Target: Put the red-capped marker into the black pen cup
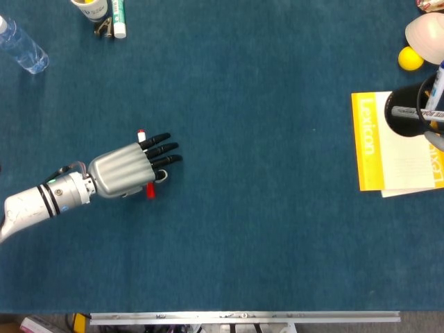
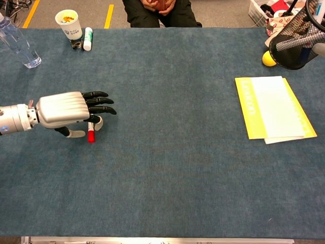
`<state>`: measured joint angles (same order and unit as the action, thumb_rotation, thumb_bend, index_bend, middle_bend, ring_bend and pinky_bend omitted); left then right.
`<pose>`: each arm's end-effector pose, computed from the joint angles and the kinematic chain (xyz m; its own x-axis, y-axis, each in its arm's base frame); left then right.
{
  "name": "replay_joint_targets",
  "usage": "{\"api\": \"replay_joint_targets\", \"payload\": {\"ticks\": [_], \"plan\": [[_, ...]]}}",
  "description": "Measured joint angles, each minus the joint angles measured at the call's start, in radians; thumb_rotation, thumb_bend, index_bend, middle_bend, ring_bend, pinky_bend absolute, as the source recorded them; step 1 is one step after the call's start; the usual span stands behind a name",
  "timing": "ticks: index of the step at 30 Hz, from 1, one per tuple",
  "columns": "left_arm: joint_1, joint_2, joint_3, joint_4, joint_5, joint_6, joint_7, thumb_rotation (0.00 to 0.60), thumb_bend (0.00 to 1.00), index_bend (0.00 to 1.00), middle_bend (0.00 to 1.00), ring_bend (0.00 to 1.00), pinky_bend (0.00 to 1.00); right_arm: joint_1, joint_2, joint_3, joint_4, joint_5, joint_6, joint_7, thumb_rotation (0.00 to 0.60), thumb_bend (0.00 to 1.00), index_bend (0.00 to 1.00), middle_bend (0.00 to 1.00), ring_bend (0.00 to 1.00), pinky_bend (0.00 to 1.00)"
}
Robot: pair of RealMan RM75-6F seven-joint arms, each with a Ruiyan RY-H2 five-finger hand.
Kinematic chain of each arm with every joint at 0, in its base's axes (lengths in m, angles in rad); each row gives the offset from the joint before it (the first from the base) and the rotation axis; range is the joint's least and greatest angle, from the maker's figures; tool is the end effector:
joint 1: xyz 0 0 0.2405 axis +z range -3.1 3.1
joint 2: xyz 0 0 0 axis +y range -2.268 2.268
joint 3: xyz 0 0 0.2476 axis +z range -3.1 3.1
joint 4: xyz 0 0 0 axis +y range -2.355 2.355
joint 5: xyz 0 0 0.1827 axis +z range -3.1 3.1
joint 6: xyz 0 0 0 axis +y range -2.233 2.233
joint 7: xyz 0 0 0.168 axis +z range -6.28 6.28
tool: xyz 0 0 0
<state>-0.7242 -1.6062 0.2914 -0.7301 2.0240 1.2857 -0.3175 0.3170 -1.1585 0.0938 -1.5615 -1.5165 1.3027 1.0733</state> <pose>-0.2192 0.3003 -0.0114 0.7892 0.0639 0.6107 0.3195 -0.8920 -0.3196 -0.2485 -0.2734 0.1508 -0.5751 -0.2248 0.7866 -0.7950 -0.0732 -0.6021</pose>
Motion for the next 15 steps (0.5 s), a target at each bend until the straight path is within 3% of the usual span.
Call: {"api": "replay_joint_targets", "payload": {"ticks": [15], "plan": [[-0.002,-0.021,0.019,0.019,-0.022,-0.005,-0.002,0.6,0.29,0.47,0.12,0.03,0.0,-0.005,0.001,0.004,0.001,0.001,-0.003,0.003,0.6,0.4,0.45,0.41,0.28,0.2]]}}
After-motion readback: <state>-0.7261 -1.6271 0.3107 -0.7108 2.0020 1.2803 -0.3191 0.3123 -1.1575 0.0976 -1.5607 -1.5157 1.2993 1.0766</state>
